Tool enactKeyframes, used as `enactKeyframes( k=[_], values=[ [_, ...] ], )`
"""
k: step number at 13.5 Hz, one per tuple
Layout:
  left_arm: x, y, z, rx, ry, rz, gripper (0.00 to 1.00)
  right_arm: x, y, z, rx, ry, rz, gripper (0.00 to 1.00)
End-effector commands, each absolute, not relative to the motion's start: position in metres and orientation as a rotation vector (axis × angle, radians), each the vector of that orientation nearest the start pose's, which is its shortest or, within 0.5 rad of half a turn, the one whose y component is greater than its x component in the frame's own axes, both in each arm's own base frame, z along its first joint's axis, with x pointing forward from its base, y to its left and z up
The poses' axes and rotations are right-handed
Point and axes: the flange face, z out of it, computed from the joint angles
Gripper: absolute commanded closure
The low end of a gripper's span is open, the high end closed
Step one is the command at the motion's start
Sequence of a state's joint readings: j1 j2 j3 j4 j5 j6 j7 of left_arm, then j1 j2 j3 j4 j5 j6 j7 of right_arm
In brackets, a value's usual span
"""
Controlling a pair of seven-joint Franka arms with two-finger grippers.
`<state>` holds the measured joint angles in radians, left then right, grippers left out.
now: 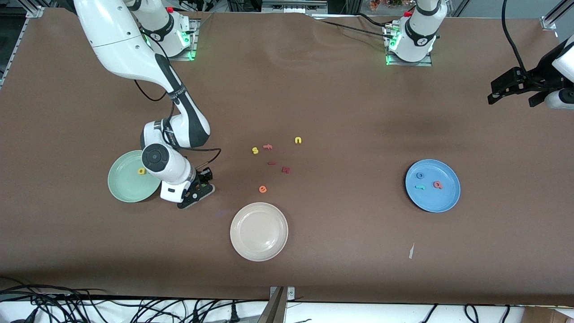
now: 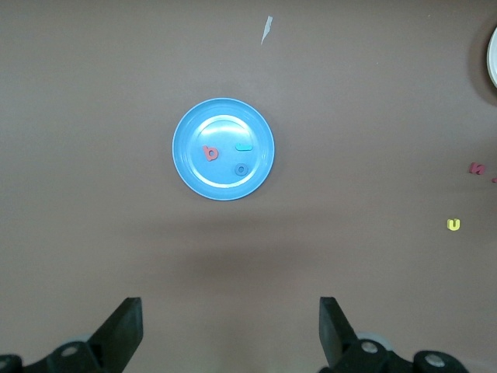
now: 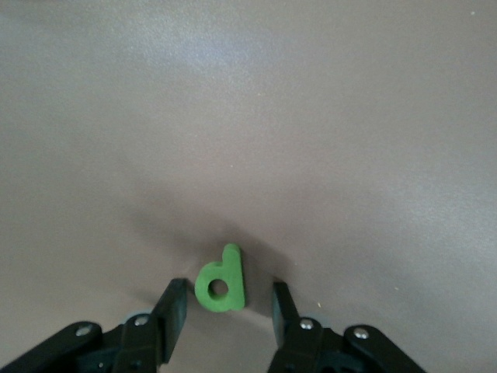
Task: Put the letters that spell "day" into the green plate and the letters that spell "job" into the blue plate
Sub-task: 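Carry the green d onto the green plate and open the right gripper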
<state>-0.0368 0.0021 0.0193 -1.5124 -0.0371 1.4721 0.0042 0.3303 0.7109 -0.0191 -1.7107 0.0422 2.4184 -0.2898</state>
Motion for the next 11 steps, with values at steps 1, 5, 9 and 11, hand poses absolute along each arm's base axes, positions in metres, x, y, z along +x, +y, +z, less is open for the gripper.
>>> enactKeyframes(
  k=[1, 5, 9, 11],
  values=[
    [0.5477, -0.0138, 0.6475, -3.17, 0.034, 0.076, 0.0, 0.6408, 0.211, 0.1725, -2.992, -0.916, -0.003, 0.58],
    [0.5477, -0.0138, 0.6475, -3.17, 0.039, 0.076, 0.0, 0.6398, 0.215, 0.1728, -2.992, -0.916, -0.007, 0.65],
    [0.5477, -0.0138, 0.6475, -3.17, 0.039, 0.076, 0.0, 0.6381, 0.2188, 0.1723, -2.992, -0.919, -0.007, 0.72],
    [0.5477, -0.0138, 0.6475, -3.17, 0.039, 0.076, 0.0, 0.6379, 0.2188, 0.1722, -2.992, -0.919, -0.005, 0.76]
  ],
)
